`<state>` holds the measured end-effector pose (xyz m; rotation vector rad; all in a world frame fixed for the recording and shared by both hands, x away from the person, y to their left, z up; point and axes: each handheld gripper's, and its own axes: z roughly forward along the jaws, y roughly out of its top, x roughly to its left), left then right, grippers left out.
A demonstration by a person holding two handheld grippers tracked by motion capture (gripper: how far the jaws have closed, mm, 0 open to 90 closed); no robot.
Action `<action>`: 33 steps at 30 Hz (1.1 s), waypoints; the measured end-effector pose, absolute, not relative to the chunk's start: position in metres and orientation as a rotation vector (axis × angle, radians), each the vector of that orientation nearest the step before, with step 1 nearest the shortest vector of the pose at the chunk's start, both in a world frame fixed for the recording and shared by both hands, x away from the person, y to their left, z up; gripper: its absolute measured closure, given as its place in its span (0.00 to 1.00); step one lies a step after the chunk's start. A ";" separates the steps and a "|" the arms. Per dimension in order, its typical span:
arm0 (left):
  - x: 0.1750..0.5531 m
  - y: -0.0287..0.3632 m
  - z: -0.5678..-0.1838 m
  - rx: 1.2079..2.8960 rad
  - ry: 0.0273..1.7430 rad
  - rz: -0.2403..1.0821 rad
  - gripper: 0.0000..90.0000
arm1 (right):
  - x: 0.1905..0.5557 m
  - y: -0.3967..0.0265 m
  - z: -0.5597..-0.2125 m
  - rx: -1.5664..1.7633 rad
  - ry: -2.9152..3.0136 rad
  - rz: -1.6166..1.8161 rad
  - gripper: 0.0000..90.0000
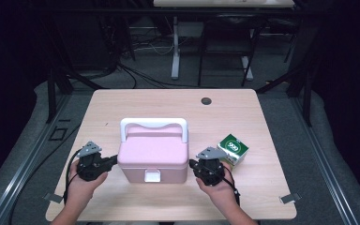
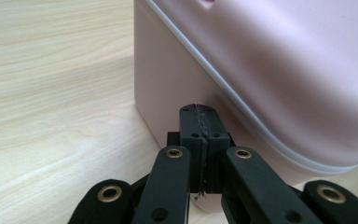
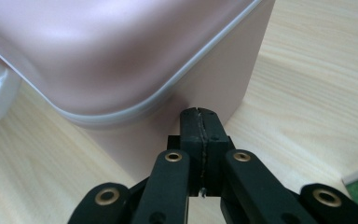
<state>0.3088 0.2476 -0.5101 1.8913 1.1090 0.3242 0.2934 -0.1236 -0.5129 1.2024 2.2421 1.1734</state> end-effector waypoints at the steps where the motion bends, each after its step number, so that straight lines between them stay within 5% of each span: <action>1: 0.307 0.246 -0.510 1.897 1.100 0.318 1.00 | 0.291 -0.126 -0.513 1.205 2.240 1.171 1.00; 21: 0.285 0.232 -0.513 1.908 1.037 0.293 0.99 | 0.262 -0.149 -0.516 1.243 2.209 1.204 0.99; 33: 0.292 0.242 -0.512 1.889 1.053 0.226 0.80 | 0.264 -0.156 -0.517 1.236 2.230 1.203 0.84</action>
